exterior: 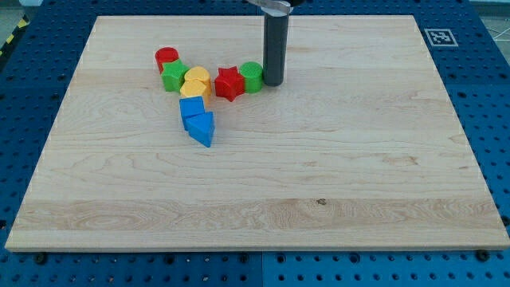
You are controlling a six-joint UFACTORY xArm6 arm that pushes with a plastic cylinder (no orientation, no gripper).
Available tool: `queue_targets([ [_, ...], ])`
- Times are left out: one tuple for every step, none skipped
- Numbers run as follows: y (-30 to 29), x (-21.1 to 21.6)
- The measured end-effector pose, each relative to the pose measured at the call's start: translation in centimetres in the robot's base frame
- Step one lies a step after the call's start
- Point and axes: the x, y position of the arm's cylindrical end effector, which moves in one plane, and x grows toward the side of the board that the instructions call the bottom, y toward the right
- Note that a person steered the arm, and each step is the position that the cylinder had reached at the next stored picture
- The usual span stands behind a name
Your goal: Point your arm at the red star
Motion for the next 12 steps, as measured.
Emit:
queue_targets([
  [-0.1,0.5],
  [1.6,0.8],
  [2.4,3.8],
  [0.9,5.8],
  [-1.2,5.8],
  [-1.8,5.7],
  [-2.5,5.7],
  [-3.7,5.7],
  [-4.8,5.7],
  [-5.1,5.7],
  [-5.1,5.7],
  [-5.1,5.2],
])
